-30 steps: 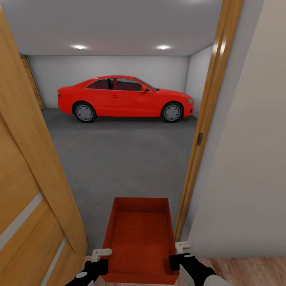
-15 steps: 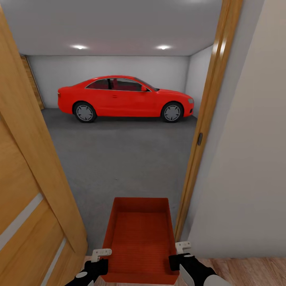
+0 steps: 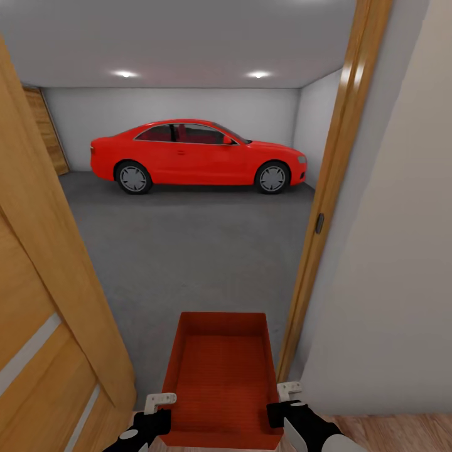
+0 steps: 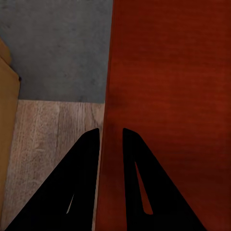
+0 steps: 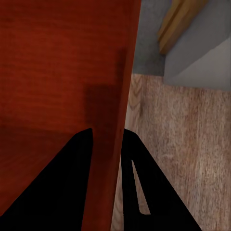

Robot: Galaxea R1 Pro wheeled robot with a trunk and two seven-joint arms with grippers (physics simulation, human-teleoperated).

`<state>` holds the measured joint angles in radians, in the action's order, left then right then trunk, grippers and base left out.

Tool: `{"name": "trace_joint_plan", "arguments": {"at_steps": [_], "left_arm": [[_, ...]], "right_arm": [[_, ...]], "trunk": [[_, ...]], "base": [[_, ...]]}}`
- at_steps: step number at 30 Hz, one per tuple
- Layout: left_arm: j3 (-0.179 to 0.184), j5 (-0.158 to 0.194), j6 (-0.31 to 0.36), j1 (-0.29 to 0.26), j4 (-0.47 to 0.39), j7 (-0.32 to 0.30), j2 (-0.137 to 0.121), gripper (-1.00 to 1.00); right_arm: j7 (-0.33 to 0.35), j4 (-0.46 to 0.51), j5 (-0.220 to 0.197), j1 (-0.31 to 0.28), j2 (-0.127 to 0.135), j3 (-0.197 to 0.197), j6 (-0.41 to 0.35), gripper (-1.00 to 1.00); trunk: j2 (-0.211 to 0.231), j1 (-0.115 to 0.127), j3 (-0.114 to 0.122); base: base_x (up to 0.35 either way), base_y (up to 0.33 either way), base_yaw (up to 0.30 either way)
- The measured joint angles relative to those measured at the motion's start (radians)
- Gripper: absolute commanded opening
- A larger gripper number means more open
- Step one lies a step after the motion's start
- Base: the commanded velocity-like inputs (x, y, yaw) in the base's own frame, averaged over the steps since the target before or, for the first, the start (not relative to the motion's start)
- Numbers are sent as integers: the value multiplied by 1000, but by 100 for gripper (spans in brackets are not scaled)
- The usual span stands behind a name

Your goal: Move the two storage containers from the living room to the garage. In the garage, place one container on the floor and stack the other container on top of it (either order is fine).

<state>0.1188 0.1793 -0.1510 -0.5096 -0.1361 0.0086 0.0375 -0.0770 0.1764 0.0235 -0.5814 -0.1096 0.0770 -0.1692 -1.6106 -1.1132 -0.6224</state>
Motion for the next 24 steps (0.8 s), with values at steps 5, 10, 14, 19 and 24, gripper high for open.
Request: {"name": "trace_joint_plan", "arguments": {"at_steps": [5,10,14,19,24], "left_arm": [[0,0,0,0,0,0,0,-100],[0,0,0,0,0,0,0,-100],[0,0,0,0,0,0,0,-100],[0,0,0,0,0,0,0,-100],[0,0,0,0,0,0,0,-100]], "right_arm": [[0,0,0,0,0,0,0,-100],[0,0,0,0,0,0,0,-100],[0,0,0,0,0,0,0,-100],[0,0,0,0,0,0,0,-100],[0,0,0,0,0,0,0,-100]], "trunk": [[0,0,0],[0,0,0],[0,0,0],[0,0,0],[0,0,0]], "base": [[16,0,0],[150,54,0],[149,33,0],[46,9,0],[76,2,0]]}}
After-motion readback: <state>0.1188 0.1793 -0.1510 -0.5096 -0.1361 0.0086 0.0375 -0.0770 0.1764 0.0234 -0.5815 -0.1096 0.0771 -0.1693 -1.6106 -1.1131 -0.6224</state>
